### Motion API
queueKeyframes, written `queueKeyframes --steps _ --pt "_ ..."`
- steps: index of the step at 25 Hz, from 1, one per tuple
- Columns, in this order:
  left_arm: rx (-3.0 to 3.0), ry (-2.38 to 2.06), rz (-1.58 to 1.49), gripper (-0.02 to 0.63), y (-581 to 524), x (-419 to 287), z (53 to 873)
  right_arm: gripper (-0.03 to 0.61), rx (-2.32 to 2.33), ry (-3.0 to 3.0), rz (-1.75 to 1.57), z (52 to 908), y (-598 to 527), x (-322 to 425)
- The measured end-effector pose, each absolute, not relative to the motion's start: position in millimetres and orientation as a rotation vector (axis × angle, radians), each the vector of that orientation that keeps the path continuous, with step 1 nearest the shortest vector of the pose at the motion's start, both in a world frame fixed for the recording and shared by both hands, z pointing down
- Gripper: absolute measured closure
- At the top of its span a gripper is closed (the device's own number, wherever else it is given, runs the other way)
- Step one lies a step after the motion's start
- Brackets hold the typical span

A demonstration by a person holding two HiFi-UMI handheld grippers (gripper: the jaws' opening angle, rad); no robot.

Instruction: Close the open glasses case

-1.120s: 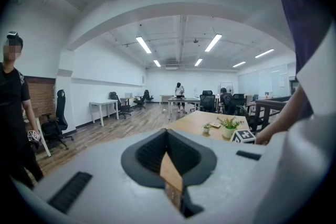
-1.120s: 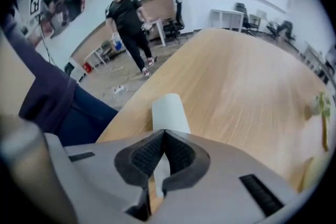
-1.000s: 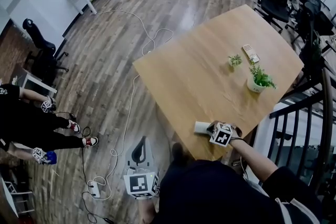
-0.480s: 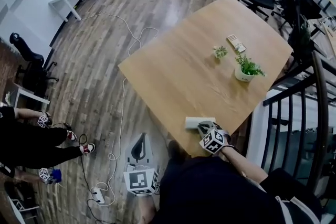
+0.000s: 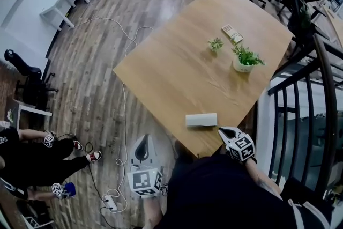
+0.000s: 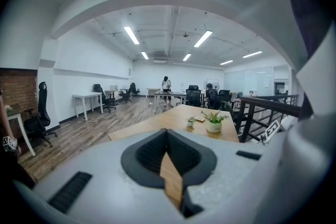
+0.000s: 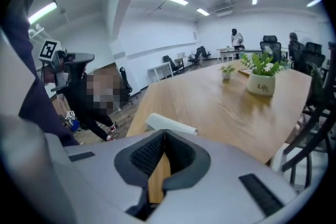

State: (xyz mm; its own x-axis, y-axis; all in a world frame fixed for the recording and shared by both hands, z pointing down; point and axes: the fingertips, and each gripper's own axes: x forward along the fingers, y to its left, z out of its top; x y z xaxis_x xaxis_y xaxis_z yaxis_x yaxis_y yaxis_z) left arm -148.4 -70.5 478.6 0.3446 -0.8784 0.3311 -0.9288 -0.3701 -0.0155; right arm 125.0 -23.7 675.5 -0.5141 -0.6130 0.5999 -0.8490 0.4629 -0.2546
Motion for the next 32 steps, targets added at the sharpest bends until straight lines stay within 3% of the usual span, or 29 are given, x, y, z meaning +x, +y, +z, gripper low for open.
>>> queueKeyframes --steps 11,32 --pt "2.462 -1.57 0.442 0.615 -89 -126 483 0.563 1.613 -2.471 0.407 534 -69 160" --pt "2.397 -1.59 0.472 0.615 -95 -147 496 0.563 1.647 -2.444 0.419 532 -77 159"
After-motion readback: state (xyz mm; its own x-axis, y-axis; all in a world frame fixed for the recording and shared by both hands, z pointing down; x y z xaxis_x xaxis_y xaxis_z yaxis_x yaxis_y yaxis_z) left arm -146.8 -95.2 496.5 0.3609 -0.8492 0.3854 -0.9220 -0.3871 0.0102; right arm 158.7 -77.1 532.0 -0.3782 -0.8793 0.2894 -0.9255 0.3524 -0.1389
